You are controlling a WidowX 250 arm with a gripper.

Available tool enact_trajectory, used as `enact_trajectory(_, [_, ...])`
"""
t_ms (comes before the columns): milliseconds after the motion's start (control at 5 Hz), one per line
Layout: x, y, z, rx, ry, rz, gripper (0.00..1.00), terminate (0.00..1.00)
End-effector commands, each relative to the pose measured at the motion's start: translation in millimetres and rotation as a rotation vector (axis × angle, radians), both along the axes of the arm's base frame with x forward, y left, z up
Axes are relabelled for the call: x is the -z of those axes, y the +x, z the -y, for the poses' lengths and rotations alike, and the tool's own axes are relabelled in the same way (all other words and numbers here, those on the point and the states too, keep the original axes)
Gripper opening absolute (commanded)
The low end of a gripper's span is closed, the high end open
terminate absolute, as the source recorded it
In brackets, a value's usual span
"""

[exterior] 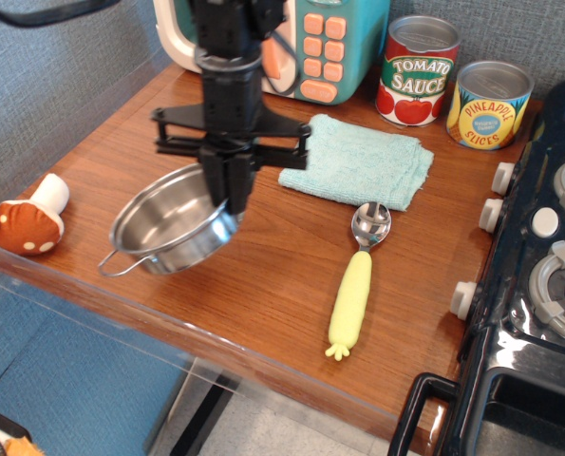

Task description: Move the pot to the bottom center of the table.

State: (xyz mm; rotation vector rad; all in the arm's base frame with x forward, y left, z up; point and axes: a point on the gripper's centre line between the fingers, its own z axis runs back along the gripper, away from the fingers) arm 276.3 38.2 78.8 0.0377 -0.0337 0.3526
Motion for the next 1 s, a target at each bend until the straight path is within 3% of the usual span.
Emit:
enact_trajectory(0, [2,3,-6,-0.037,-0.007,0.010,1.00,0.00])
enact_trajectory(200, [0,3,-5,-0.038,-0.010,0.005,1.00,0.00])
enact_trajectory(600, [-30,2,10,0.063,-0.054,0.109,1.00,0.00])
enact_trajectory(800, [-26,2,8,0.085,-0.050,0.133,1.00,0.00])
